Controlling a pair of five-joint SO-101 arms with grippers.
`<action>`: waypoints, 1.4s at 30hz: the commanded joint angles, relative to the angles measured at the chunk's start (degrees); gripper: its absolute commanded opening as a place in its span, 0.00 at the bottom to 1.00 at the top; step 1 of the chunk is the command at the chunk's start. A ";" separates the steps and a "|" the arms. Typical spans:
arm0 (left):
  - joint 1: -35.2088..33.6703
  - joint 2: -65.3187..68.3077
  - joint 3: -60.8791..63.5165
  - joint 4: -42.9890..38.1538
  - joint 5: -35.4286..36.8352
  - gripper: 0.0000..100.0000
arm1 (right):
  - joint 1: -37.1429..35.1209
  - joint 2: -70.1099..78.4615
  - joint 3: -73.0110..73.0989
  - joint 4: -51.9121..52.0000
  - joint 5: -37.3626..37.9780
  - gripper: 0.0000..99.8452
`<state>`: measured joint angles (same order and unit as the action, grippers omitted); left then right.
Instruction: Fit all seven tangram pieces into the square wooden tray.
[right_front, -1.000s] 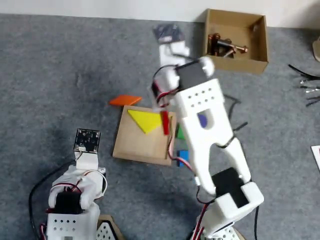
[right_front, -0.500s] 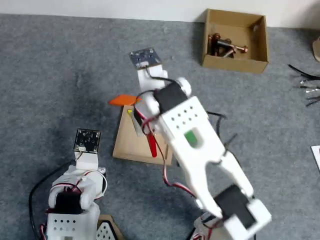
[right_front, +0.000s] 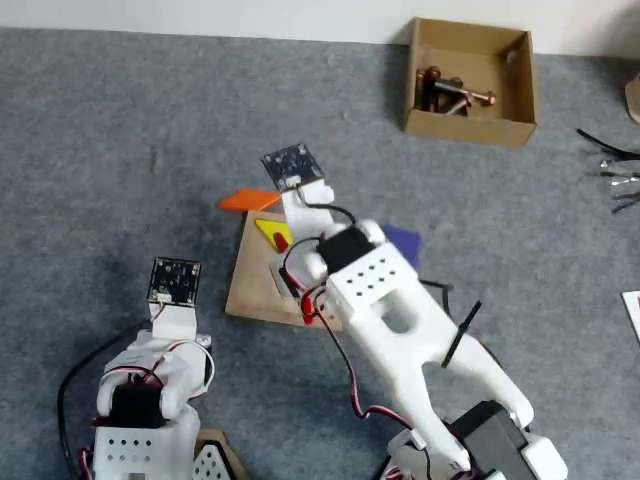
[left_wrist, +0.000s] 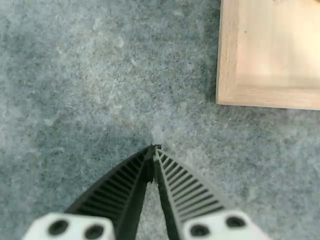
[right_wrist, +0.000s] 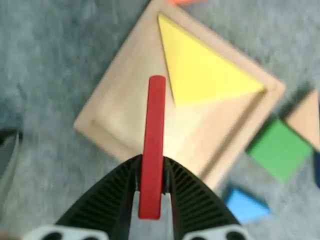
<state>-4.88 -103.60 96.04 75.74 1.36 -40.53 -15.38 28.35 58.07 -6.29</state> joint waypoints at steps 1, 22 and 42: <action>-0.75 -0.92 1.10 0.26 0.35 0.01 | 0.31 -3.12 4.26 -13.32 -5.54 0.00; -0.75 -0.92 1.10 0.26 0.35 0.01 | -4.62 4.00 12.26 -40.04 -21.71 0.00; -0.75 -0.92 1.10 0.26 0.35 0.01 | -6.81 7.52 16.04 -42.42 -22.07 0.05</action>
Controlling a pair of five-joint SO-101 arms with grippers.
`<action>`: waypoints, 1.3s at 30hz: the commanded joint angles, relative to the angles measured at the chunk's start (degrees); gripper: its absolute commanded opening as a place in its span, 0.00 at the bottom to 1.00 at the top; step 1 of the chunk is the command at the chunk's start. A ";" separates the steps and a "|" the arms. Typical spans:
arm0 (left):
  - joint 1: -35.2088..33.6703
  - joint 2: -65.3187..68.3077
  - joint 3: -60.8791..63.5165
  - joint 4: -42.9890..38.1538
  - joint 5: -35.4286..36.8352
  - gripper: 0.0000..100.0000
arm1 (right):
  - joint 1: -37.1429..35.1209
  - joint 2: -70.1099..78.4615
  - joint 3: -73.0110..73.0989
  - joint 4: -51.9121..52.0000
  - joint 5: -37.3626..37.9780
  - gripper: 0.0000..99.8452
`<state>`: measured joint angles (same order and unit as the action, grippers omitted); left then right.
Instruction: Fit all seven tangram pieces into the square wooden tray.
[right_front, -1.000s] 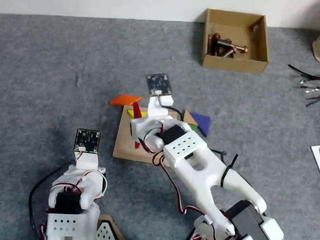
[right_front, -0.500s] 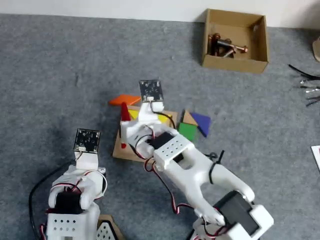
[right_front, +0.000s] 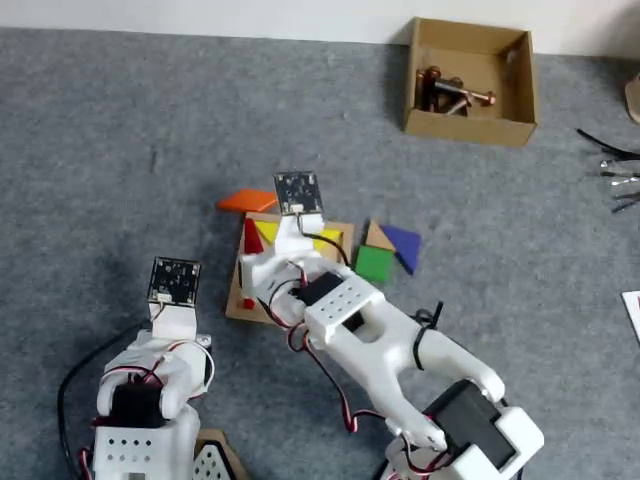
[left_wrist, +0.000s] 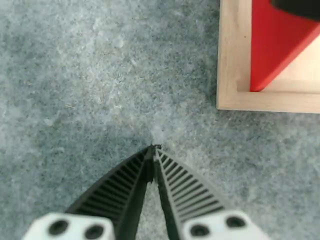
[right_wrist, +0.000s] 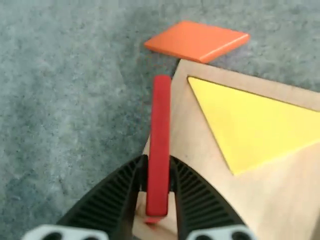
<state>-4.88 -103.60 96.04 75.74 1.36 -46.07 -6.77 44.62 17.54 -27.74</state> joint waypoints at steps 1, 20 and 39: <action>-0.75 -0.92 1.10 0.26 0.35 0.01 | -1.27 -1.10 -0.22 -1.89 -0.62 0.05; -0.75 -0.92 1.10 0.26 0.35 0.01 | -0.92 -0.75 -0.13 -1.71 -0.26 0.21; -0.75 -0.92 1.10 0.26 0.35 0.01 | -0.75 -1.19 -2.51 12.53 13.54 0.21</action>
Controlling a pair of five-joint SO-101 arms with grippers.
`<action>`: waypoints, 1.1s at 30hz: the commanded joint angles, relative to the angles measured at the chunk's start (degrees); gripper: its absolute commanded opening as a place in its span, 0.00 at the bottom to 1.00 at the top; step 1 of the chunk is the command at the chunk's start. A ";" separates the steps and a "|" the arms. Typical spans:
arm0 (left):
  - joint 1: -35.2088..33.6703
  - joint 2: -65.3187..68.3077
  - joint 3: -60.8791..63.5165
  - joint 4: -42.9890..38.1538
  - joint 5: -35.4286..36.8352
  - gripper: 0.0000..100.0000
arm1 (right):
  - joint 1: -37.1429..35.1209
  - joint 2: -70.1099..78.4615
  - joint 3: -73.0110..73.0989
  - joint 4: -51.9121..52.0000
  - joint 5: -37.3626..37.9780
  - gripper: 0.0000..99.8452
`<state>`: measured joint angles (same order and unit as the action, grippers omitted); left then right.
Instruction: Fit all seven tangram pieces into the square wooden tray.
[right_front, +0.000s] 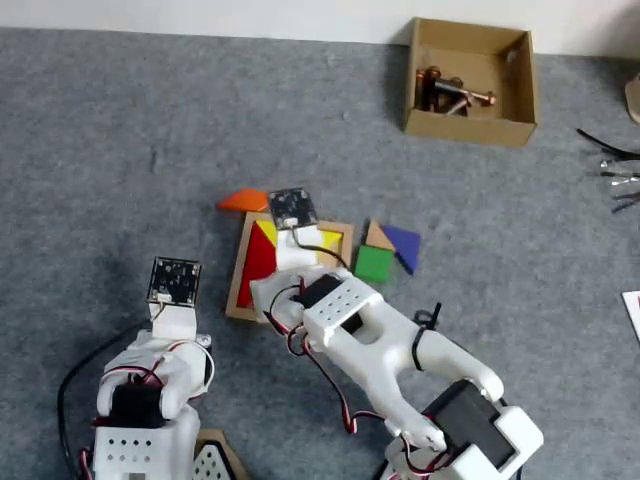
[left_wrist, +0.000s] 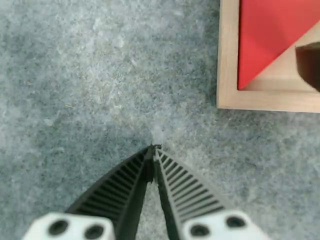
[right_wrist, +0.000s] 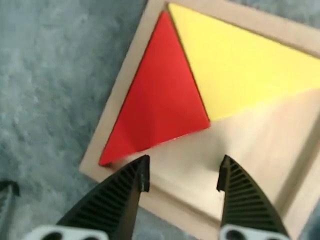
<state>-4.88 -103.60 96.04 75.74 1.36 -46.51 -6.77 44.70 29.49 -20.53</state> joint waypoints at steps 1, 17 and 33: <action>-0.75 -0.92 1.10 0.26 0.35 0.01 | 0.13 -1.27 -3.21 1.19 8.44 0.21; -0.75 -0.92 1.10 0.26 0.35 0.01 | 16.40 -1.19 -30.20 42.77 17.14 0.22; -0.75 -0.92 1.10 0.26 0.35 0.01 | 28.26 -1.01 -25.89 40.40 23.91 0.22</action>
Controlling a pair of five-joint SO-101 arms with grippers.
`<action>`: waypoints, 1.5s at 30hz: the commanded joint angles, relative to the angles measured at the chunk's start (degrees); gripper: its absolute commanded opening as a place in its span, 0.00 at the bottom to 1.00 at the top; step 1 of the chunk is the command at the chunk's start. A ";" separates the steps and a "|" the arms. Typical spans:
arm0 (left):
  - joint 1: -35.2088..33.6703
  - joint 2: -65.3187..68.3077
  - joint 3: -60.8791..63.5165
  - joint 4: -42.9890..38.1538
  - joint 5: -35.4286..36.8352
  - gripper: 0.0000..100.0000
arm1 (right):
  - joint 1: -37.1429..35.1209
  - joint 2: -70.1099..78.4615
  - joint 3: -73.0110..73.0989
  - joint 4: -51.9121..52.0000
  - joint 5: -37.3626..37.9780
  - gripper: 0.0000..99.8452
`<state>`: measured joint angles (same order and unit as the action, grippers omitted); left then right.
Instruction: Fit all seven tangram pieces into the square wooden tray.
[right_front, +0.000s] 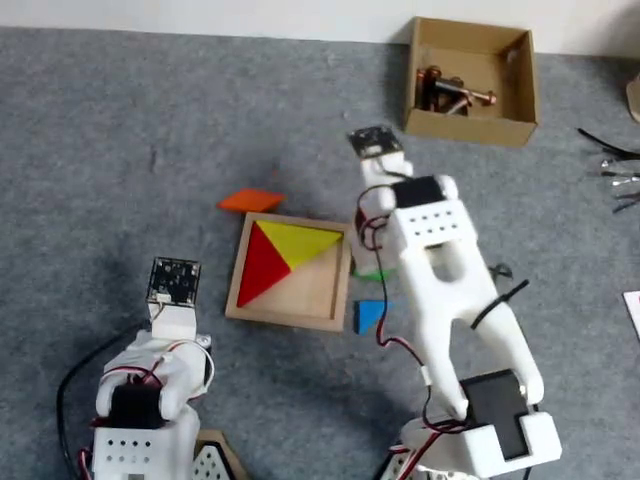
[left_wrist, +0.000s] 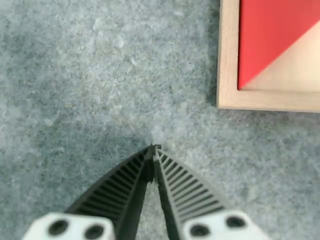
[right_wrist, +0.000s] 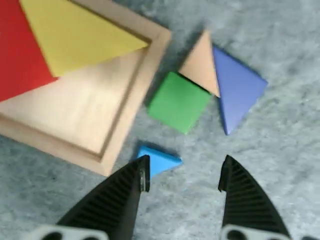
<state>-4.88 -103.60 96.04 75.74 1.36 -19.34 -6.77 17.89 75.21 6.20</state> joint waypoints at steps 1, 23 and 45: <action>-0.75 -0.92 1.10 0.26 0.35 0.01 | 1.27 -0.75 2.15 -7.43 -3.87 0.22; -0.75 -0.92 1.10 0.26 0.35 0.01 | 5.32 -1.27 6.64 -7.78 2.29 0.22; -0.75 -0.92 1.10 0.26 0.35 0.01 | -0.31 -17.89 23.87 -9.80 6.07 0.22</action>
<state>-4.88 -103.60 96.04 75.74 1.36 -18.37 -21.01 39.69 69.14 11.47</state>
